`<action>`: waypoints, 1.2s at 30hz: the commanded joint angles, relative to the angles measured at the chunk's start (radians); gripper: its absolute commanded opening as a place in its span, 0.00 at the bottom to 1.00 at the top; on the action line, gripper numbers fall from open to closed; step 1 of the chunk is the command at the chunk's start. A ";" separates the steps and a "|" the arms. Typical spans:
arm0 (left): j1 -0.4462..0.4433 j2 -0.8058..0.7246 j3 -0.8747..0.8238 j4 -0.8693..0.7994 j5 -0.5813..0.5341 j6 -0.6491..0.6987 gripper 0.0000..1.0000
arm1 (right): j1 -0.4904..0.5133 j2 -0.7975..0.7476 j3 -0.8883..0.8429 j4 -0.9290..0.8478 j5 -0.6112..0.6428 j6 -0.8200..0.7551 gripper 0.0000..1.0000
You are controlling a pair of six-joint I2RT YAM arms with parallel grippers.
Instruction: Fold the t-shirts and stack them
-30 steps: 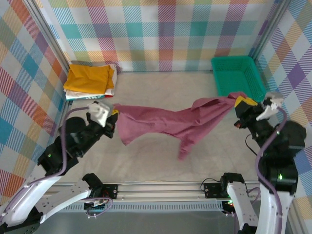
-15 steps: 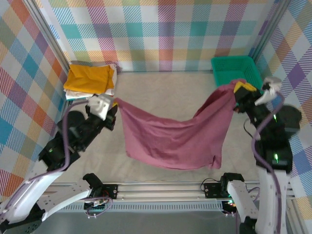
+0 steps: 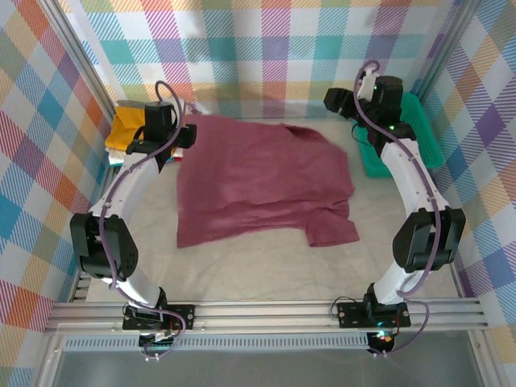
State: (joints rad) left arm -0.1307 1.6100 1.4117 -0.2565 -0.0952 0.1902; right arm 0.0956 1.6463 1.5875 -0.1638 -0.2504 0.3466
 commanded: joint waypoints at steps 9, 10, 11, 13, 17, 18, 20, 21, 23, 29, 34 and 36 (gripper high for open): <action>-0.045 -0.104 -0.333 -0.311 -0.004 -0.429 0.74 | 0.056 -0.434 -0.538 -0.185 0.129 0.034 0.70; -0.046 -0.107 -0.357 -0.327 0.011 -0.457 0.73 | 0.056 -0.436 -0.576 -0.210 0.140 0.055 0.67; -0.048 -0.115 -0.388 -0.328 0.030 -0.480 0.73 | 0.056 -0.427 -0.606 -0.229 0.124 0.074 0.65; -0.049 -0.125 -0.444 -0.305 0.082 -0.518 0.70 | 0.058 -0.392 -0.657 -0.253 0.067 0.104 0.62; -0.047 -0.087 -0.483 -0.332 0.090 -0.583 0.61 | 0.074 -0.335 -0.725 -0.292 0.068 0.138 0.52; -0.048 -0.079 -0.489 -0.344 0.079 -0.589 0.59 | 0.074 -0.323 -0.730 -0.306 0.082 0.146 0.51; -0.044 -0.069 -0.495 -0.383 0.053 -0.607 0.59 | 0.075 -0.287 -0.718 -0.366 0.108 0.153 0.51; -0.041 -0.068 -0.497 -0.402 0.045 -0.614 0.59 | 0.075 -0.282 -0.718 -0.388 0.121 0.160 0.52; -0.041 -0.087 -0.508 -0.436 0.052 -0.630 0.59 | 0.074 -0.292 -0.724 -0.436 0.163 0.184 0.52; -0.041 -0.155 -0.613 -0.463 0.106 -0.701 0.59 | 0.019 -0.332 -0.774 -0.487 0.183 0.224 0.55; -0.042 -0.171 -0.649 -0.510 0.107 -0.720 0.60 | -0.053 -0.424 -0.817 -0.531 0.204 0.264 0.59; -0.041 -0.191 -0.684 -0.477 0.120 -0.728 0.57 | -0.105 -0.463 -0.848 -0.532 0.187 0.281 0.60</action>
State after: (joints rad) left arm -0.1753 1.4628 0.7628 -0.7090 0.0002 -0.5056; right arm 0.0330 1.2423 0.7696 -0.6456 -0.0708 0.5823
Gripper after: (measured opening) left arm 0.573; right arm 0.600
